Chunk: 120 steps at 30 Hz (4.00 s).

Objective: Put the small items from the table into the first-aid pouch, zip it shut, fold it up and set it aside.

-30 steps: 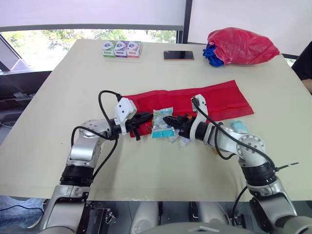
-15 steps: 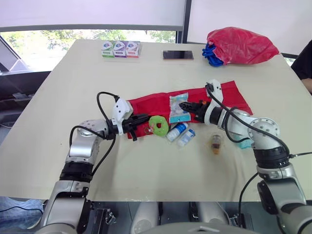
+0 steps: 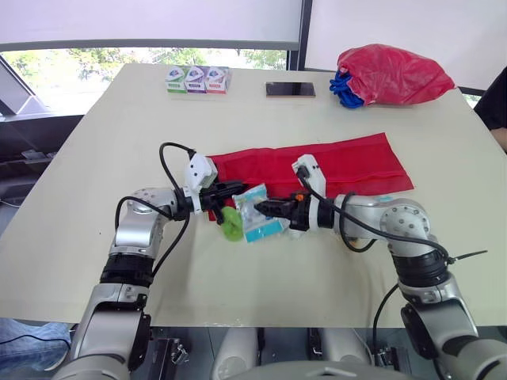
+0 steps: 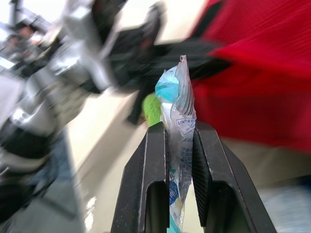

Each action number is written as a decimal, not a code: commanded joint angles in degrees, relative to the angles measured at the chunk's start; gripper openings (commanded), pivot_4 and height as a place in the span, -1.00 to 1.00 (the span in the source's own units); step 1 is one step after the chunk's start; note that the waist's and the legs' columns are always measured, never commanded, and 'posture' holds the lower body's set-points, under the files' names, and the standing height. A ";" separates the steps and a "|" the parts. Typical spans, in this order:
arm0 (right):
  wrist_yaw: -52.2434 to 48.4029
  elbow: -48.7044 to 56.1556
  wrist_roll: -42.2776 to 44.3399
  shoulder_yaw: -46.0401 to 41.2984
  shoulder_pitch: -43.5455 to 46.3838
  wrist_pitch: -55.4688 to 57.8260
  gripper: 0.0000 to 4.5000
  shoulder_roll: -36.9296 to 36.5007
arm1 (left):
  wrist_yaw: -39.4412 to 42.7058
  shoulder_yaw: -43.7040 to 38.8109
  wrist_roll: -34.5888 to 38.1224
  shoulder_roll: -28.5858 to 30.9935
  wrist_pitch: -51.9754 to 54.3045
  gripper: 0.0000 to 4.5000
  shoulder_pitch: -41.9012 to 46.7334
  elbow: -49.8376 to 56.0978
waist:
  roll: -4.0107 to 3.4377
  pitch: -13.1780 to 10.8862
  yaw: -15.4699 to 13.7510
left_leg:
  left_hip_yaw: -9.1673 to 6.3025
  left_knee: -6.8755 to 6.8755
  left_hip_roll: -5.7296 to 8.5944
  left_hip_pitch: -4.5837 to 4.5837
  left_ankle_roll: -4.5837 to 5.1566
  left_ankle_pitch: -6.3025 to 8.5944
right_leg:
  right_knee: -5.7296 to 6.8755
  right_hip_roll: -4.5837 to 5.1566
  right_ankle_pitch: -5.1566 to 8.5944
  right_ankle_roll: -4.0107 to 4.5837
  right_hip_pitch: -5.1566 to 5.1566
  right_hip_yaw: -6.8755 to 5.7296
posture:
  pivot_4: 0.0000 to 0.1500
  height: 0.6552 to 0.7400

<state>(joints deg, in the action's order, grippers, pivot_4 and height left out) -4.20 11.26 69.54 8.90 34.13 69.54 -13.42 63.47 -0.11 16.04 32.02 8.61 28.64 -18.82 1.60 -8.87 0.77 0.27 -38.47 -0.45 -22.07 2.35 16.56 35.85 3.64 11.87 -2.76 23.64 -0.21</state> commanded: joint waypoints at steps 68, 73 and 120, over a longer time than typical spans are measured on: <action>22.34 -17.88 -5.42 -7.80 -1.67 -20.25 -0.36 25.59 | -10.08 -2.08 11.14 -5.03 18.27 -1.00 -9.52 18.40 | -0.08 -0.01 0.23 | -0.12 0.06 0.06 0.05 -0.02 -0.01 | 0.01 0.00 0.01 0.01 -0.03 -0.01 | 1.00 1.00; 21.62 -12.20 -5.29 -6.94 -2.23 -12.45 -0.10 21.64 | -5.91 -1.73 11.09 -2.91 17.69 -1.00 -8.58 14.68 | -0.11 -0.03 0.24 | -0.12 0.06 0.07 0.06 -0.03 -0.01 | 0.01 -0.01 0.01 0.01 -0.03 -0.01 | 1.00 1.00; 3.48 -7.96 -27.40 -1.98 -2.25 -14.76 -0.44 18.26 | 2.41 -0.22 10.33 -2.08 14.64 -1.00 -4.69 8.57 | -0.18 -0.07 0.18 | -0.23 0.08 0.09 0.01 -0.03 -0.01 | -0.03 0.00 0.02 0.02 -0.02 -0.11 | 1.00 1.00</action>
<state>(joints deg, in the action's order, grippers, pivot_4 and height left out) 3.32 -2.30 42.27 5.10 31.84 54.85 6.02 64.63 -0.11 26.47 29.47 24.52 22.67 -9.94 1.43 -8.94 0.95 0.03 -38.38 -0.36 -22.09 2.32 16.55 35.80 3.65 11.89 -2.75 23.62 -0.33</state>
